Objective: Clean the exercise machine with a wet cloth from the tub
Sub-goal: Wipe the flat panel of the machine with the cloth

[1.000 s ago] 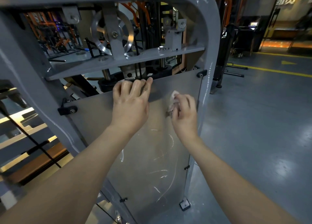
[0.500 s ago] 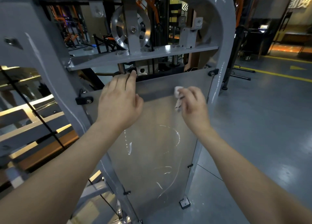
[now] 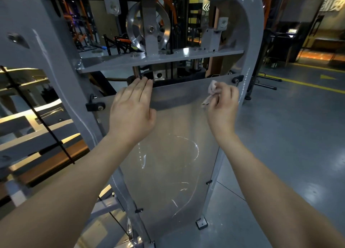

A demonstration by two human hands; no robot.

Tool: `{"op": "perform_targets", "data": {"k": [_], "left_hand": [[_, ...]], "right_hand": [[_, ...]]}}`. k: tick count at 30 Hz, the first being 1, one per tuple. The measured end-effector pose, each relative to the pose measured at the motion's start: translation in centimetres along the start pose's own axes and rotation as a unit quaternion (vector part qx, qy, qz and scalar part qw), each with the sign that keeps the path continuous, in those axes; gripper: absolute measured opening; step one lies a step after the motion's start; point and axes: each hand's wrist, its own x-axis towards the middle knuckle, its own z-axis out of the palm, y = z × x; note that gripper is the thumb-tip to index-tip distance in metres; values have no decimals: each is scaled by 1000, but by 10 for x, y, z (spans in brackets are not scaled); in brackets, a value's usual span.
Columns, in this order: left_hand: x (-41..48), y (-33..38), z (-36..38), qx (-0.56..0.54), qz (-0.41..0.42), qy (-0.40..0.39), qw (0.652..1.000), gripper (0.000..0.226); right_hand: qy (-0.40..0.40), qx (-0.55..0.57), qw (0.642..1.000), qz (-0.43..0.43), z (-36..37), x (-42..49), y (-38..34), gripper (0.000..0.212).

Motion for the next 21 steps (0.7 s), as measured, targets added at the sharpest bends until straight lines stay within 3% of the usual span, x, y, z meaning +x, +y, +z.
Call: {"op": "perform_targets", "data": {"k": [3, 7, 12, 16, 18, 21], "left_hand": [[0, 1, -2, 8, 5, -2, 1000, 68], [-4, -2, -11, 38, 10, -25, 999, 72], [-20, -10, -14, 61, -46, -24, 997, 75], [-22, -13, -6, 75, -48, -7, 996, 72], [-22, -12, -4, 76, -55, -2, 996, 73], [-22, -10, -2, 72, -57, 0, 996, 73]], "right_hand": [[-28, -4, 1000, -4, 16, -10, -15, 34], [-152, -50, 977, -144, 9, -23, -21, 34], [-31, -6, 999, -8, 3, -4, 11, 32], [-23, 1, 1000, -20, 10, -22, 17, 27], [-37, -5, 999, -22, 20, -42, 14, 27], [-147, -11, 982, -115, 33, -81, -1, 31]]}}
